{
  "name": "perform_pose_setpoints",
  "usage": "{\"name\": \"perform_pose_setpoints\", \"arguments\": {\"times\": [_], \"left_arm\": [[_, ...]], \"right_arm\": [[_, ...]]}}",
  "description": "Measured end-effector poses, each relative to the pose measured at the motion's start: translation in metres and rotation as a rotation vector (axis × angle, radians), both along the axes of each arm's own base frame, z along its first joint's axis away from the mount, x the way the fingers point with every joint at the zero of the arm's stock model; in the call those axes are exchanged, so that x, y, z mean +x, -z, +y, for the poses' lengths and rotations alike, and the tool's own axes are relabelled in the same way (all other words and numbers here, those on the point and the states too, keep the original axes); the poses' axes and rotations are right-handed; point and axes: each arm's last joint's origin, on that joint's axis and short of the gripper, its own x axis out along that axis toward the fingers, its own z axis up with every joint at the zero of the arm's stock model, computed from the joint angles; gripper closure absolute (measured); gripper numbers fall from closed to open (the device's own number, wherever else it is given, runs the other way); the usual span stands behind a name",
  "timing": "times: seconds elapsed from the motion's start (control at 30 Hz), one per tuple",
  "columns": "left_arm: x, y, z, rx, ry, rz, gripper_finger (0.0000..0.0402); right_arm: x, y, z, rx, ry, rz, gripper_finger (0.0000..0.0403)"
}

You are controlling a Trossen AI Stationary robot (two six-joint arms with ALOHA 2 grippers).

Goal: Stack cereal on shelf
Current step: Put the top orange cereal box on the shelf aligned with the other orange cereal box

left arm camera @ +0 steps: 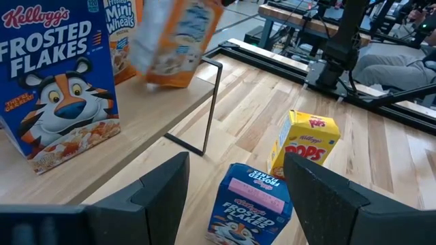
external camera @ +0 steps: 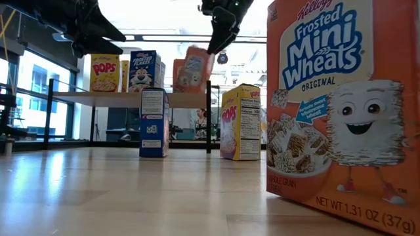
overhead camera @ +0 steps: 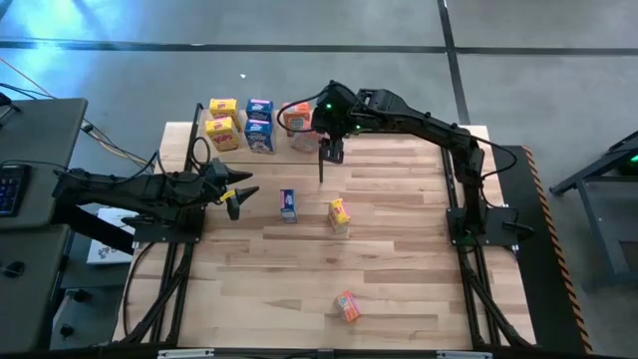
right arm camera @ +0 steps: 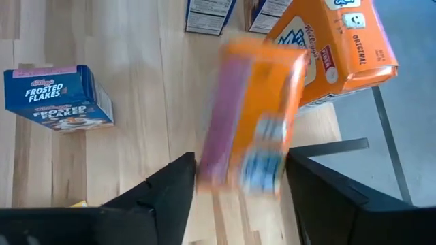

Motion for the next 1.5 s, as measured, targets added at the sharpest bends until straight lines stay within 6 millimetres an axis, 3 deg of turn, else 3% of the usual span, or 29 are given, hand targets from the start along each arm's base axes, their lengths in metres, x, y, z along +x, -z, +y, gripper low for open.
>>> {"name": "perform_pose_setpoints", "arguments": {"times": [0.53,1.0,1.5], "left_arm": [[0.000,0.000,0.000,0.000,0.000,0.000,0.0172],[0.000,0.000,0.000,0.000,0.000,0.000,0.0172],[0.000,0.000,0.000,0.000,0.000,0.000,0.0172]], "right_arm": [[0.002,-0.003,0.002,-0.007,0.055,-0.025,0.0163],[0.009,-0.005,0.012,0.047,-0.020,-0.093,0.0163],[0.024,0.015,0.008,0.096,0.042,-0.073,0.0163]]}}
